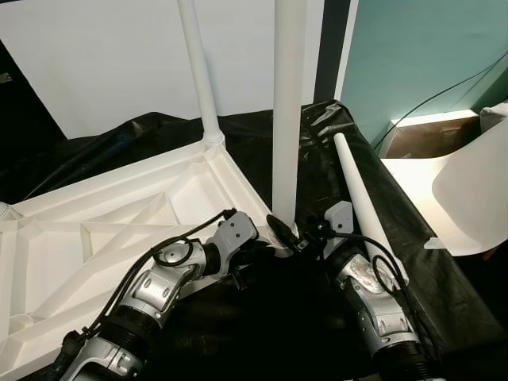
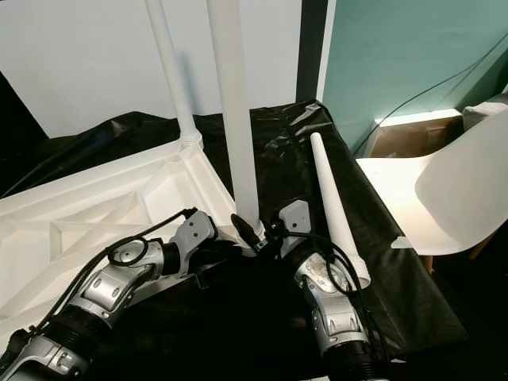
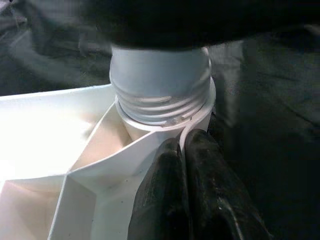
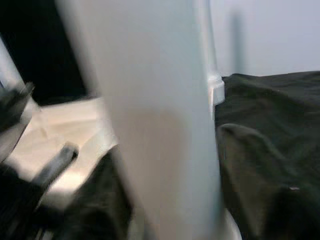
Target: Building children table
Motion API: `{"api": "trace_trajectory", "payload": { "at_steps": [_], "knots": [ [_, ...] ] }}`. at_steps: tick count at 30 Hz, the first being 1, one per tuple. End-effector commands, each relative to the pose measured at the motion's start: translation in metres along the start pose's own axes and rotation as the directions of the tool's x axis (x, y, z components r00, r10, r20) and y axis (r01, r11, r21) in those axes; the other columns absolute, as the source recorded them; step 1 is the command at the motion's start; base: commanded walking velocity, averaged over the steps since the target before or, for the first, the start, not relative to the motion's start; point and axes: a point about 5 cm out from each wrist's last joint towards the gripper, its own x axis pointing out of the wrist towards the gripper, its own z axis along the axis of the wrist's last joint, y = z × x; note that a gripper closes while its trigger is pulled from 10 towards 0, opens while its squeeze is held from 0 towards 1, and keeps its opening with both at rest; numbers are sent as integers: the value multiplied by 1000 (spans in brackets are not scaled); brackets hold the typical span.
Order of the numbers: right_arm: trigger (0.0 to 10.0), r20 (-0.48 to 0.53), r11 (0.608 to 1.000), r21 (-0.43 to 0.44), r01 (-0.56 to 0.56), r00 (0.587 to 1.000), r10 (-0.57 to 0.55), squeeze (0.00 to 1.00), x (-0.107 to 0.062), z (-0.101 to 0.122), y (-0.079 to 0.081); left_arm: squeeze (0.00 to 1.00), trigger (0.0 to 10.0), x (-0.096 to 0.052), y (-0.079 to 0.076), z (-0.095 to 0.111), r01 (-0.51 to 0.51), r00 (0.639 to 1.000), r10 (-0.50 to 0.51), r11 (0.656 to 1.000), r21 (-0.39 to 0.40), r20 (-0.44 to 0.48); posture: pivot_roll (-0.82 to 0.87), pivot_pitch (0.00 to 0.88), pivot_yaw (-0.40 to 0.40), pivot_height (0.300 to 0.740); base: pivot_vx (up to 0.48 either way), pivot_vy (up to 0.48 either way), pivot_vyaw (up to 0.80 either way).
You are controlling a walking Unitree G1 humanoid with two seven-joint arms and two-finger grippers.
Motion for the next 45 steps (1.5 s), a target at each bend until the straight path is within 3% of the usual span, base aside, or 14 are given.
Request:
{"api": "trace_trajectory", "payload": {
  "at_steps": [1,3,4,8,11,13,17,22,30,31,40,42,44,45],
  "knots": [
    [10000,32,1000,5,4,999,-5,1000,3,10,-7,0,10000,6,-23,-27,149,985,-156,984,-96,-75,-17,0,56,740,0,0,0],
    [10000,-9,996,-11,-91,996,91,1000,6,9,-11,0,10000,6,-24,-28,150,985,-157,984,-96,-77,-17,0,56,740,0,0,0],
    [10000,-33,989,-27,-148,989,147,0,7,9,-16,0,10000,6,-24,-28,151,984,-158,984,-96,-77,-20,0,54,740,0,0,0],
    [10000,-99,951,-59,-302,950,296,0,6,9,-26,0,10000,7,-25,-29,153,984,-161,983,-98,-78,-22,0,54,740,0,0,0],
    [10000,-180,890,-55,-452,881,437,0,3,10,-34,0,10000,7,-26,-30,156,983,-164,983,-101,-78,-22,0,54,740,0,0,0],
    [10000,-195,877,-50,-479,865,461,0,3,10,-35,0,10000,7,-26,-30,157,983,-165,982,-102,-78,-22,0,54,740,0,0,0],
    [10000,-292,793,-91,-603,777,558,0,1,12,-46,0,10000,2,-29,-33,200,974,-209,974,-105,-89,-13,0,47,740,0,0,0],
    [10000,-312,777,-116,-619,765,563,0,8,14,-52,0,10000,-1,-32,-34,235,967,-242,968,-91,-84,-12,0,46,740,0,0,0],
    [10000,-288,751,-119,-649,747,600,0,16,13,-45,0,10000,1,-36,-26,259,966,-259,963,-75,17,-12,0,55,740,0,0,0],
    [0,-278,735,-84,-673,724,631,0,12,11,-42,0,10000,0,-35,-25,262,965,-261,962,-78,19,-12,0,57,740,0,0,0],
    [0,-297,696,-34,-718,672,678,0,2,2,-39,0,10000,-2,-33,-26,259,966,-259,963,-76,6,-15,0,62,740,0,0,0],
    [0,-234,749,10,-662,727,645,0,1,1,-33,0,10000,-1,-33,-26,256,967,-256,964,-75,7,-13,0,56,740,0,0,0],
    [0,-228,755,15,-656,733,641,0,1,0,-32,0,10000,-1,-33,-26,255,967,-256,964,-75,7,-13,0,56,740,0,0,0],
    [0,-138,881,-21,-473,874,466,0,9,1,-30,0,10000,0,-33,-25,250,968,-250,965,-77,11,-5,0,42,740,0,0,0]
  ]
}}
